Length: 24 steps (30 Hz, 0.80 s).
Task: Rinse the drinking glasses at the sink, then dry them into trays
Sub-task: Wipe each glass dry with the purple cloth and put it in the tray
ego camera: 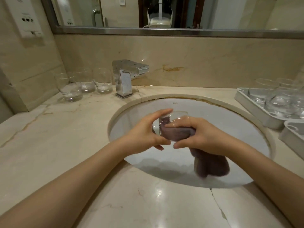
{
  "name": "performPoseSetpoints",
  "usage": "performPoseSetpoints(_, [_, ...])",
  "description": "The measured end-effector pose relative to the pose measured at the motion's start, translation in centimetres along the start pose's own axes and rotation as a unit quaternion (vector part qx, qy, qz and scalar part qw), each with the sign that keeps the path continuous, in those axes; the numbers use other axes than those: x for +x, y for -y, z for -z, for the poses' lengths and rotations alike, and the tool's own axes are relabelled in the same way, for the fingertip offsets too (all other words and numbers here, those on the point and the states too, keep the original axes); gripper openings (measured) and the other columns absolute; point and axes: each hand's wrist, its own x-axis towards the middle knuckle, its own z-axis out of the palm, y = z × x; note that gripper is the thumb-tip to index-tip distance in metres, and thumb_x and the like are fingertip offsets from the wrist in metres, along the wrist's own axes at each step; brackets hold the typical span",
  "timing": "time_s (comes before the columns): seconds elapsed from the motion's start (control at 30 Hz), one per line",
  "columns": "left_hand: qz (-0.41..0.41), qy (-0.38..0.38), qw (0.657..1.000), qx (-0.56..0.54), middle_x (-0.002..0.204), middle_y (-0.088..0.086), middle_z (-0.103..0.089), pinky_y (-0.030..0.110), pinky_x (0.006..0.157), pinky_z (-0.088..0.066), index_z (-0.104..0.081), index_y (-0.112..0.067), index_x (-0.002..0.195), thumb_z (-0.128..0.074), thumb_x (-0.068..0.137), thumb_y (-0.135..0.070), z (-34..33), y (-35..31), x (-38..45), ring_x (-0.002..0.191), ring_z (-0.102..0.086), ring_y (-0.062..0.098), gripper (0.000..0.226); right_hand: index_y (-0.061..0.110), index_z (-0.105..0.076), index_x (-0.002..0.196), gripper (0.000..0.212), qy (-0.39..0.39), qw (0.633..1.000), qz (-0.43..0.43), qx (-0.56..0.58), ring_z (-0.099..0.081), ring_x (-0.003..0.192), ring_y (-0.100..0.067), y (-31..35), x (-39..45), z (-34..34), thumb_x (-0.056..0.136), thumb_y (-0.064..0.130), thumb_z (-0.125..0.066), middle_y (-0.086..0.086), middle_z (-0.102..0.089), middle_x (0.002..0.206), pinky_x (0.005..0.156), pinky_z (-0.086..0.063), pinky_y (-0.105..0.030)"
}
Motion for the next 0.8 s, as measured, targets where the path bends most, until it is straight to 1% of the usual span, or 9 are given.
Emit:
performPoseSetpoints(0.13, [-0.149,-0.051,0.951,0.267,0.118,-0.003,-0.036,0.021,0.09,-0.047,-0.032,-0.045,0.137,-0.076,0.077,-0.003,-0.2,0.6,0.1,0.108,-0.049,0.014,0.086,0.027,-0.073,0.096,0.031,0.079,0.957,-0.105,0.257,-0.061,0.065,-0.012,0.5,0.0,0.6,0.069,0.014,-0.082,0.0,-0.068,0.079,0.064,-0.053,-0.021])
performPoseSetpoints(0.23, [-0.157,-0.07,0.959,0.223,0.117,-0.002,-0.04,0.011,0.087,-0.045,-0.037,-0.048,0.13,-0.078,0.073,0.001,0.3,-0.3,0.2,0.099,-0.05,0.003,0.086,0.027,-0.071,0.098,0.032,0.04,0.965,-0.076,0.25,-0.059,0.063,-0.008,0.7,0.0,0.4,0.073,0.009,-0.078,0.006,-0.067,0.07,0.062,-0.051,-0.018])
performPoseSetpoints(0.3, [-0.082,-0.041,0.987,0.13,0.118,-0.001,-0.049,0.02,0.083,-0.054,-0.043,-0.052,0.125,-0.079,0.07,0.006,0.9,-1.1,0.0,0.096,-0.061,0.012,0.088,0.033,-0.068,0.1,0.038,0.005,0.984,-0.018,0.179,-0.063,0.073,-0.001,0.8,0.0,0.0,0.075,0.006,-0.077,0.014,-0.07,0.08,0.07,-0.05,-0.015])
performPoseSetpoints(0.37, [0.007,0.016,1.0,-0.017,0.116,-0.003,-0.057,0.032,0.071,-0.06,-0.051,-0.044,0.127,-0.074,0.07,0.014,1.5,-1.4,-0.2,0.088,-0.07,0.023,0.084,0.039,-0.066,0.106,0.042,-0.041,0.995,0.087,-0.007,-0.063,0.095,-0.001,0.4,-0.1,-0.5,0.075,0.014,-0.08,0.017,-0.067,0.105,0.083,-0.048,-0.016])
performPoseSetpoints(0.43, [0.069,0.066,0.988,-0.122,0.109,-0.003,-0.064,0.034,0.068,-0.06,-0.054,-0.034,0.128,-0.068,0.072,0.021,2.0,-1.4,-0.4,0.088,-0.071,0.023,0.08,0.035,-0.068,0.114,0.043,-0.069,0.954,0.187,-0.224,-0.064,0.099,-0.015,-0.4,0.0,-0.7,0.073,0.025,-0.076,0.006,-0.063,0.119,0.081,-0.053,-0.028])
performPoseSetpoints(0.5, [0.085,0.086,0.981,-0.15,0.108,0.002,-0.066,0.035,0.068,-0.06,-0.053,-0.031,0.129,-0.065,0.073,0.022,2.1,-1.1,-0.3,0.091,-0.07,0.022,0.078,0.03,-0.068,0.116,0.046,-0.071,0.926,0.212,-0.304,-0.066,0.093,-0.026,-0.8,0.1,-0.7,0.071,0.027,-0.074,-0.001,-0.064,0.121,0.075,-0.055,-0.036])
performPoseSetpoints(0.63, [0.059,0.045,0.992,-0.098,0.121,0.002,-0.054,0.035,0.066,-0.06,-0.048,-0.031,0.135,-0.07,0.075,0.015,0.7,-0.8,-0.2,0.089,-0.07,0.023,0.079,0.039,-0.062,0.122,0.054,-0.019,0.977,0.092,-0.192,-0.051,0.106,-0.001,-0.3,-0.1,-0.3,0.075,0.018,-0.08,0.015,-0.053,0.127,0.093,-0.043,-0.02])
performPoseSetpoints(0.73, [0.023,-0.006,1.0,0.001,0.125,-0.001,-0.042,0.028,0.066,-0.06,-0.043,-0.033,0.139,-0.072,0.076,0.01,-0.3,-0.1,-0.1,0.083,-0.068,0.024,0.081,0.045,-0.063,0.104,0.049,0.01,1.0,0.001,-0.016,-0.058,0.095,0.005,0.1,0.0,-0.2,0.073,0.011,-0.081,0.023,-0.064,0.104,0.083,-0.043,-0.008])
performPoseSetpoints(0.8, [-0.04,-0.029,0.99,0.134,0.122,0.0,-0.039,0.019,0.076,-0.055,-0.037,-0.042,0.137,-0.073,0.076,0.005,-0.4,0.4,-0.2,0.09,-0.062,0.022,0.084,0.038,-0.067,0.098,0.039,0.054,0.984,-0.077,0.149,-0.065,0.076,-0.002,0.3,0.0,0.1,0.074,0.009,-0.079,0.016,-0.071,0.085,0.071,-0.051,-0.013])
